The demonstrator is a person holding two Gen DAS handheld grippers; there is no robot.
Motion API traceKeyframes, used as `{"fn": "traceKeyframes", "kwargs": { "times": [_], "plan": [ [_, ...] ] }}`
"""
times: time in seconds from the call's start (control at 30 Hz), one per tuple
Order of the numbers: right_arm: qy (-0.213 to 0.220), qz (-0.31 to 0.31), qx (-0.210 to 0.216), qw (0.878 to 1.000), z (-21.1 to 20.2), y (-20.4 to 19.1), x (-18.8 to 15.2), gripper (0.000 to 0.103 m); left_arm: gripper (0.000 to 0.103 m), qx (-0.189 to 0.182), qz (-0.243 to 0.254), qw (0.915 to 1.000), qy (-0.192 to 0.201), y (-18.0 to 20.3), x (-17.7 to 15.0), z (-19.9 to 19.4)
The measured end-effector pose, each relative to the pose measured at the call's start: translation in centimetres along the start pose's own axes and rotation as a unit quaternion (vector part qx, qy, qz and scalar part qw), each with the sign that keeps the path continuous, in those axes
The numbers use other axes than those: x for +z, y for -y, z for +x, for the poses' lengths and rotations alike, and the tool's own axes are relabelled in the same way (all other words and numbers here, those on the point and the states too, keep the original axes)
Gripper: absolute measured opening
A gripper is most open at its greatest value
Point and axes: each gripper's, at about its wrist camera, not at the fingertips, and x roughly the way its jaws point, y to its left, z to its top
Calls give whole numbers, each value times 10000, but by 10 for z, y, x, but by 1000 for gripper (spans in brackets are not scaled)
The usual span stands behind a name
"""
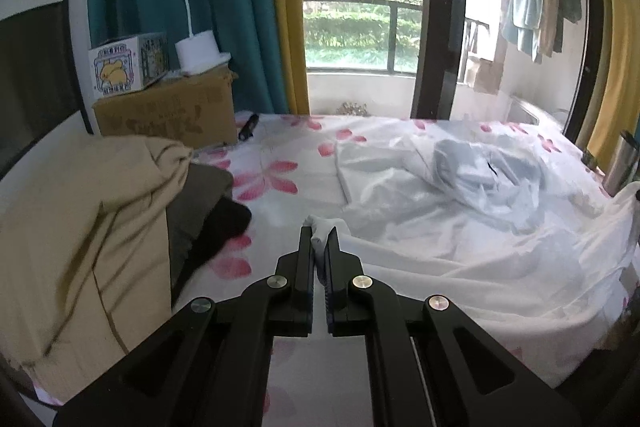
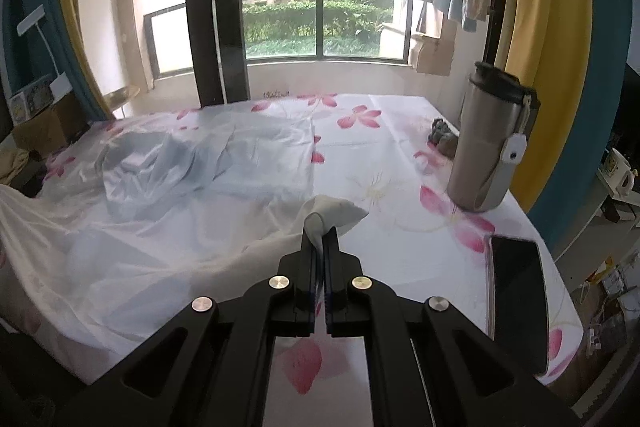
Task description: Fold large clothes
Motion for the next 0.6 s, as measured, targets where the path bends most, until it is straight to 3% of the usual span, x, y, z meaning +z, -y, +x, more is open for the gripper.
{"fn": "traceKeyframes", "kwargs": {
  "times": [0.4,0.6],
  "plan": [
    [264,-16,-29,9996,22,6,47,3,5,96,-64,9992,370,-4,45,28],
    [351,-23,-7,9994,45,10,72,3,5,-18,-511,9969,606,-12,70,57]
  ]
}}
